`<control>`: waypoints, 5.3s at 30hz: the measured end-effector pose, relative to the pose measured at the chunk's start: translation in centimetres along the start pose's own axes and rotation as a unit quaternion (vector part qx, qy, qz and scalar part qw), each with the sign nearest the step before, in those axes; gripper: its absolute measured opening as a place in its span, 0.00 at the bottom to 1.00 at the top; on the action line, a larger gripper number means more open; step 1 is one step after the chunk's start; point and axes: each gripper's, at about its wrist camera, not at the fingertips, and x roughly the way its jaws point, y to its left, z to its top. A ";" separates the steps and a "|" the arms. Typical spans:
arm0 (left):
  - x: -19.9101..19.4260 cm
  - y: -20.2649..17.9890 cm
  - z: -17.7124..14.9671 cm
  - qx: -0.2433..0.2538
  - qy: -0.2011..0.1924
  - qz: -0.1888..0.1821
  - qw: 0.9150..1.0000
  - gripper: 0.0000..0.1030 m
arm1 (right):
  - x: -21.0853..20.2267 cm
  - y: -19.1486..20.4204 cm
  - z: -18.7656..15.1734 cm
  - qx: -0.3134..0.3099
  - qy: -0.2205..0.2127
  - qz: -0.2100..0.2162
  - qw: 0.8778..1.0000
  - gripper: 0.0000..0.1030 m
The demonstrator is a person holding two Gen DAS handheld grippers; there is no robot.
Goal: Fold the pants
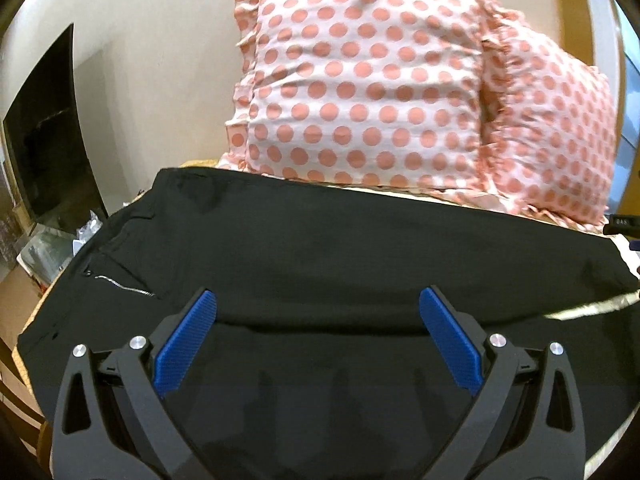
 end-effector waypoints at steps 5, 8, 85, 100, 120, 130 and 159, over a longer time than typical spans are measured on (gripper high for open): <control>2.6 0.6 0.0 -0.014 0.019 -0.005 1.000 0.98 | 6.9 -0.4 3.9 0.072 0.059 -0.052 0.994 0.73; 3.1 0.7 -0.1 -0.009 0.015 -0.007 1.000 0.98 | 9.6 -1.0 4.8 0.108 0.086 -0.073 0.988 0.65; 6.1 6.9 7.0 -0.038 0.022 -0.053 0.998 0.98 | -7.0 -17.0 -12.8 0.272 -0.095 0.167 0.943 0.02; 27.5 10.2 14.6 -0.145 0.235 0.067 0.959 0.83 | -5.8 -17.0 -12.6 0.235 -0.079 0.160 0.955 0.02; 3.9 17.3 8.2 -0.150 0.083 0.018 0.985 0.05 | -9.4 -18.8 -11.4 0.221 -0.155 0.146 0.952 0.02; -6.5 18.2 -2.3 -0.158 0.058 0.037 0.985 0.05 | -13.2 -21.5 -12.6 0.231 -0.180 0.138 0.946 0.02; -6.8 19.5 -11.4 -0.183 0.080 0.048 0.979 0.05 | -10.5 -24.4 -18.1 0.270 -0.104 0.126 0.949 0.02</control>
